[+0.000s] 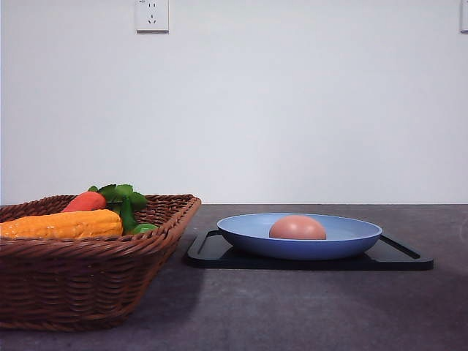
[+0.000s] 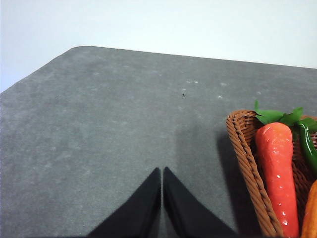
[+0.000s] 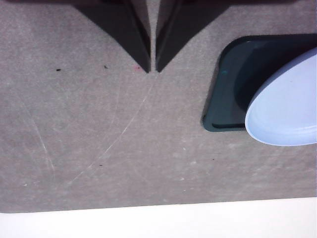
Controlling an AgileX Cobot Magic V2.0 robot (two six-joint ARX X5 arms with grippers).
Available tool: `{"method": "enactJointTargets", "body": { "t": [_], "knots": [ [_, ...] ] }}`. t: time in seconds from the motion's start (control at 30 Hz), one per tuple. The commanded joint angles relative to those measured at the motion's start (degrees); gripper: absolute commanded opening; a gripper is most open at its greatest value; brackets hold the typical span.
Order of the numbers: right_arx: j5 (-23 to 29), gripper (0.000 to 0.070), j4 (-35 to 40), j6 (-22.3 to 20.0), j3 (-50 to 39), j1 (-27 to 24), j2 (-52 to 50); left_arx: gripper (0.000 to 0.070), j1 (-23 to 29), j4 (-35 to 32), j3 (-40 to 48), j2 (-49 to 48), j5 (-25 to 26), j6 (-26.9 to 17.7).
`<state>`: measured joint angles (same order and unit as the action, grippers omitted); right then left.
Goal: Transfer egg from basket to plate and serve
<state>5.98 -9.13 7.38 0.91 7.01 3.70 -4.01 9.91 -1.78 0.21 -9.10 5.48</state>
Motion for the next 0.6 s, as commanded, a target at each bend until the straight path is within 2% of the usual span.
{"method": "enactJointTargets", "body": {
  "t": [0.0, 0.57],
  "knots": [
    [0.09, 0.0, 0.35, 0.57, -0.26, 0.02, -0.13, 0.0, 0.04, 0.35, 1.53, -0.04, -0.15, 0.15],
    [0.09, 0.0, 0.35, 0.57, -0.26, 0.02, -0.13, 0.0, 0.04, 0.35, 1.53, -0.04, -0.13, 0.15]
  ]
}}
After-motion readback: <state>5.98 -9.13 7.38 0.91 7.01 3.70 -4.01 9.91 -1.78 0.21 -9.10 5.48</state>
